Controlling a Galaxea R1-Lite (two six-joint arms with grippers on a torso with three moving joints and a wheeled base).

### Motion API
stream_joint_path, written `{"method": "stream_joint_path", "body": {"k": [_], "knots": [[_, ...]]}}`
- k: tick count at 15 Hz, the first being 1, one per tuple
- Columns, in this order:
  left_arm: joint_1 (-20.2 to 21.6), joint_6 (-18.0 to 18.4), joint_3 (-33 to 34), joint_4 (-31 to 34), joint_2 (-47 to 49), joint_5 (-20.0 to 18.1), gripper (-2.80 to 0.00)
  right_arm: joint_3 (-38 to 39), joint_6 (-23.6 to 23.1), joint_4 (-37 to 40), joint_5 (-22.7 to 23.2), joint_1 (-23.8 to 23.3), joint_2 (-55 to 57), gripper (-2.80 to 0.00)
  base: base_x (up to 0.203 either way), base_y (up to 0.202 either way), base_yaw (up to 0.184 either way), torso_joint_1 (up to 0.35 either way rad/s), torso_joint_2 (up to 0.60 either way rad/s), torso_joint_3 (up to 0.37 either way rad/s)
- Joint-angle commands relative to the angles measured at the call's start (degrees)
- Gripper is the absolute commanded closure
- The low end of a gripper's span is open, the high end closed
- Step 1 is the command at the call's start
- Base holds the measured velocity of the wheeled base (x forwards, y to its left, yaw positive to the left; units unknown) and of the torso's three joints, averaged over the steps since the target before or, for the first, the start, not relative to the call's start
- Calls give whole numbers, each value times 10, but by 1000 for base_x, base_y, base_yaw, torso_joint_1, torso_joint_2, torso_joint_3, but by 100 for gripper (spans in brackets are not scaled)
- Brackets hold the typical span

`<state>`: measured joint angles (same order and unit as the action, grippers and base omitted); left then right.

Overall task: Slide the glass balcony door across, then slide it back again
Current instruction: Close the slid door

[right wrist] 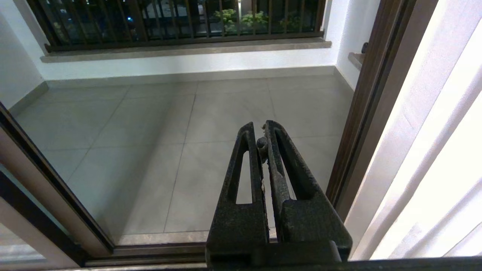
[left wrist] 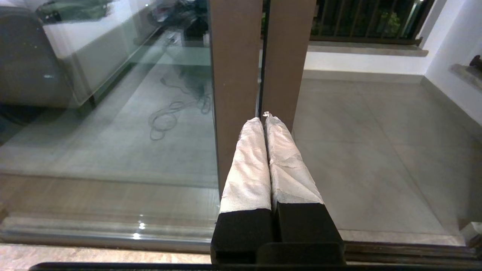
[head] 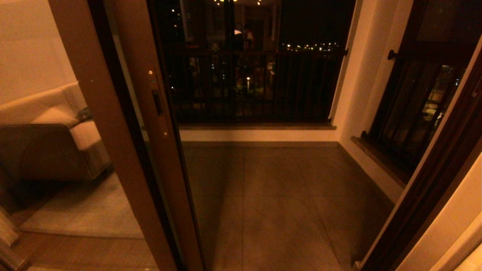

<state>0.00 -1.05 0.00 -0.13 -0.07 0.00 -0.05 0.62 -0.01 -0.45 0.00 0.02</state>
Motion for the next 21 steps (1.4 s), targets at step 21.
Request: {"method": "stream_joint_path", "body": {"k": [21], "knots": [[1,22,-266,13,185,-60,0,0,0,-2,0,0,0,0,0,0,0,0,0,0]]}}
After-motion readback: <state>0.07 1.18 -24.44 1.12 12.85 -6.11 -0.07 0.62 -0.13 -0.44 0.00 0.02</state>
